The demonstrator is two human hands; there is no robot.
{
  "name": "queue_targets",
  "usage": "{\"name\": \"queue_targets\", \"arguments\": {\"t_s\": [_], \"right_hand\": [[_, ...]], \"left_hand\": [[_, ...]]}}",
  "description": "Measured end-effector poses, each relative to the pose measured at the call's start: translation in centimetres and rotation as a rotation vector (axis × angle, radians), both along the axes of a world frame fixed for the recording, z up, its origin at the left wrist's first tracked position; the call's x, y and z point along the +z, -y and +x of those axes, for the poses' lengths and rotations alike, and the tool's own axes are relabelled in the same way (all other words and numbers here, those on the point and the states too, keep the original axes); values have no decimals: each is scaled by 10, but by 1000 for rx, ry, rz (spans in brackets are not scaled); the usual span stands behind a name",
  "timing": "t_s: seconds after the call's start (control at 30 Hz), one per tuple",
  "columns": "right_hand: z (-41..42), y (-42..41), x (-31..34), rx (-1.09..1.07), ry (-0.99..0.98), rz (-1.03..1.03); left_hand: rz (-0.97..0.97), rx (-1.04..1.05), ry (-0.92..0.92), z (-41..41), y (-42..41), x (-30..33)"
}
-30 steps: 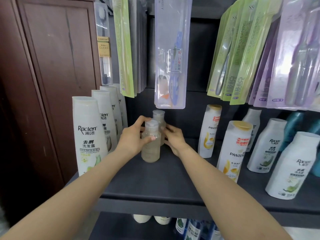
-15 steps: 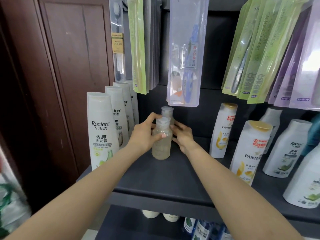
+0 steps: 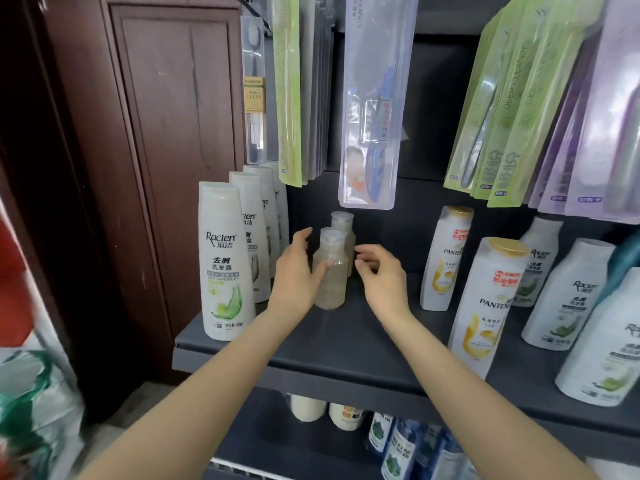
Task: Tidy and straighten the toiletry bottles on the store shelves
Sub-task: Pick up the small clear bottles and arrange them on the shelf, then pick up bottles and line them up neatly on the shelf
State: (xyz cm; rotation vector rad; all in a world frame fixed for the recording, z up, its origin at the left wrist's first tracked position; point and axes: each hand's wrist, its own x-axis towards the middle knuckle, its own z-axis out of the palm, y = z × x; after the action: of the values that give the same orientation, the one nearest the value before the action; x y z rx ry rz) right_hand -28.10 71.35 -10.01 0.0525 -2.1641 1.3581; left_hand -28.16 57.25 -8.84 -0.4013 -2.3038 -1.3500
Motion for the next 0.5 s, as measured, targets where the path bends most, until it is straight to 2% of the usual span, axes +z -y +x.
{"name": "queue_targets", "arguments": {"t_s": [0.07,0.27,0.5], "right_hand": [[17,7,3,6,-31,31],[58,51,22,68,-36,102],[79,130,52,34,-17,87]], "left_hand": [[-57,35,-73,13,7,-4],[-211,-44,-227,63,51,4],[-73,-8,-353,82,142,27]]}}
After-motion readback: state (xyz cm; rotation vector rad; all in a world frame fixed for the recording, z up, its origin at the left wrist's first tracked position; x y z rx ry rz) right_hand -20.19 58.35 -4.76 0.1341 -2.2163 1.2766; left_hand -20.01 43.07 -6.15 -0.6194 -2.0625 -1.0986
